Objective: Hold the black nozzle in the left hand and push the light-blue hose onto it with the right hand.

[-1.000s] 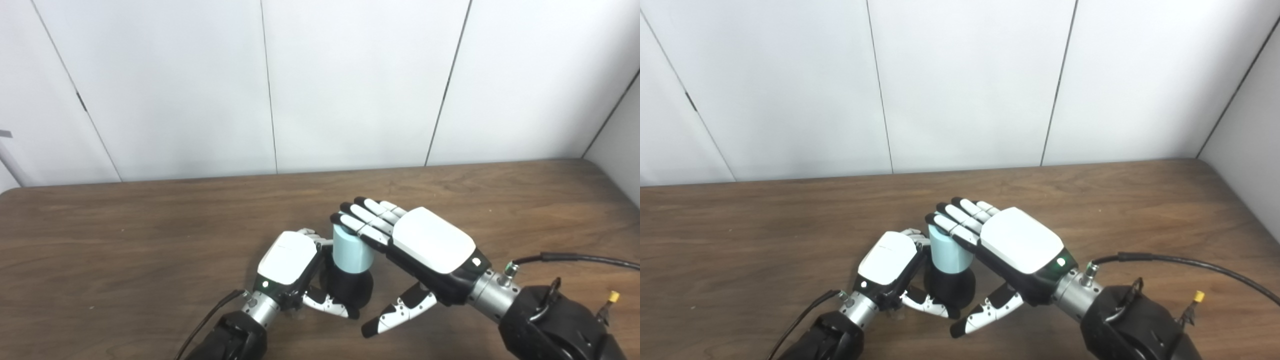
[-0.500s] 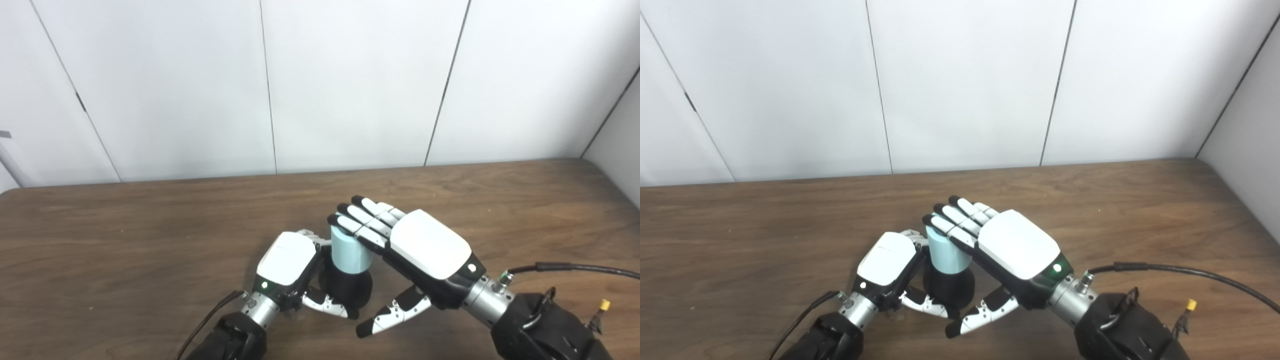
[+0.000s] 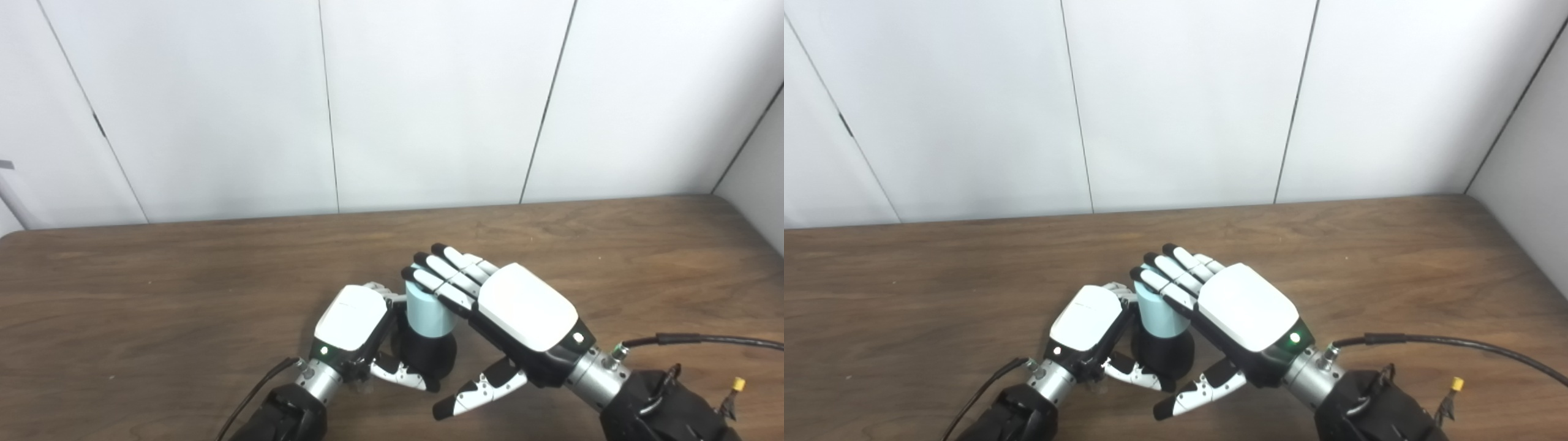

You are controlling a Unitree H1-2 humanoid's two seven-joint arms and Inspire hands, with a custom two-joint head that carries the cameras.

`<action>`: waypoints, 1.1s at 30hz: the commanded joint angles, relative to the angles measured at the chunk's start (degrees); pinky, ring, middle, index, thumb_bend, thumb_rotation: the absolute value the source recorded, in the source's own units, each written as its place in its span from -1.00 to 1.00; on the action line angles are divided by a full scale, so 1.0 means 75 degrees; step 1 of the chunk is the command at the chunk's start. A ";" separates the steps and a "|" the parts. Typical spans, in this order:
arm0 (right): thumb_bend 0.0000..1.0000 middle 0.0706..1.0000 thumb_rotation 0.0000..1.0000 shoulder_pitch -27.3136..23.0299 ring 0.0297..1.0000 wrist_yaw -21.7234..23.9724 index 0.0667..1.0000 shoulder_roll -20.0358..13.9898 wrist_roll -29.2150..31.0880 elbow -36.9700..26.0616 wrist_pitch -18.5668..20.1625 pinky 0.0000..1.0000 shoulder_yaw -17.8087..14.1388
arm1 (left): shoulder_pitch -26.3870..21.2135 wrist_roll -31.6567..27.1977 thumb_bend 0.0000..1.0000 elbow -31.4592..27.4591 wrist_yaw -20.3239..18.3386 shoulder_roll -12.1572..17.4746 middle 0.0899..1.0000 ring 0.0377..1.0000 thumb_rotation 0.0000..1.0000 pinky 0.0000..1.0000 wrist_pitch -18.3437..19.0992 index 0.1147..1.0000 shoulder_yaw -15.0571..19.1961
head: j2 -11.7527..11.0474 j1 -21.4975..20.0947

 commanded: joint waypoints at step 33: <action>0.84 0.87 0.53 0.0771 1.00 0.0757 0.75 -0.0356 -0.0227 0.0699 0.0246 0.83 0.0547 | 0.1001 0.0277 0.04 0.0796 -0.0977 0.0490 -0.25 0.07 -1.00 0.42 0.0564 -0.08 -0.0329 | 0.0011 0.0008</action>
